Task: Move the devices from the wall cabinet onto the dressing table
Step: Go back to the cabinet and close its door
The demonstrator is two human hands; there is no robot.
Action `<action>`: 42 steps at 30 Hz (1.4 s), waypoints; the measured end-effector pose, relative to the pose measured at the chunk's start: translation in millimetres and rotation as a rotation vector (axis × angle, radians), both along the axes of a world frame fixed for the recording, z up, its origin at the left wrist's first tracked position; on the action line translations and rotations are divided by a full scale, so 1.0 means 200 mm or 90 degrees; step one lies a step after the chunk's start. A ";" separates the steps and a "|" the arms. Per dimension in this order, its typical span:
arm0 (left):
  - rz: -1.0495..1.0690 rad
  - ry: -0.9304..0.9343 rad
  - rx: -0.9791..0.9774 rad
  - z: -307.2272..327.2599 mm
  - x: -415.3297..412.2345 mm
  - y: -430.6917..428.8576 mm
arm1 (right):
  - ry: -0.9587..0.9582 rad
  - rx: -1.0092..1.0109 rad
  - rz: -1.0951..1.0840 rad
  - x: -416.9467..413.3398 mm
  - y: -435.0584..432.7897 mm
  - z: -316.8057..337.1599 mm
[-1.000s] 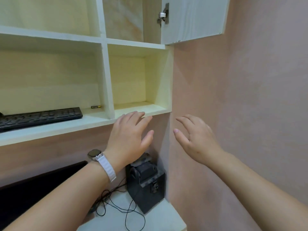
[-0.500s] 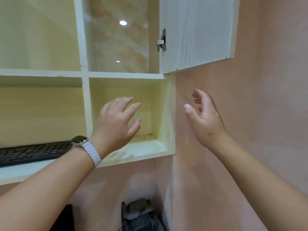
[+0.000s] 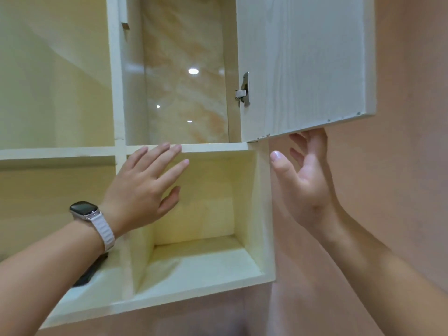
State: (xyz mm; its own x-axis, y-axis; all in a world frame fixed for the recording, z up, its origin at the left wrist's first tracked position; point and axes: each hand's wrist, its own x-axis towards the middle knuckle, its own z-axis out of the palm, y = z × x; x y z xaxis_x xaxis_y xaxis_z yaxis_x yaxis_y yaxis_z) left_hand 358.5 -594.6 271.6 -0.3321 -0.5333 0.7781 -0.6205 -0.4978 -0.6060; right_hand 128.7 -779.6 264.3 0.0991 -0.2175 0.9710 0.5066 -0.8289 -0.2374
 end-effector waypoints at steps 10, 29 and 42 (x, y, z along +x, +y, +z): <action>-0.082 -0.038 -0.026 -0.01 0.03 0.00 | -0.083 -0.149 -0.116 0.16 0.00 0.04; -0.157 0.022 -0.033 -0.01 0.03 0.01 | 0.047 -0.373 -0.401 0.49 0.09 0.12; -0.215 0.022 -0.047 -0.01 0.06 0.02 | 0.171 -0.455 -0.647 0.59 0.04 0.21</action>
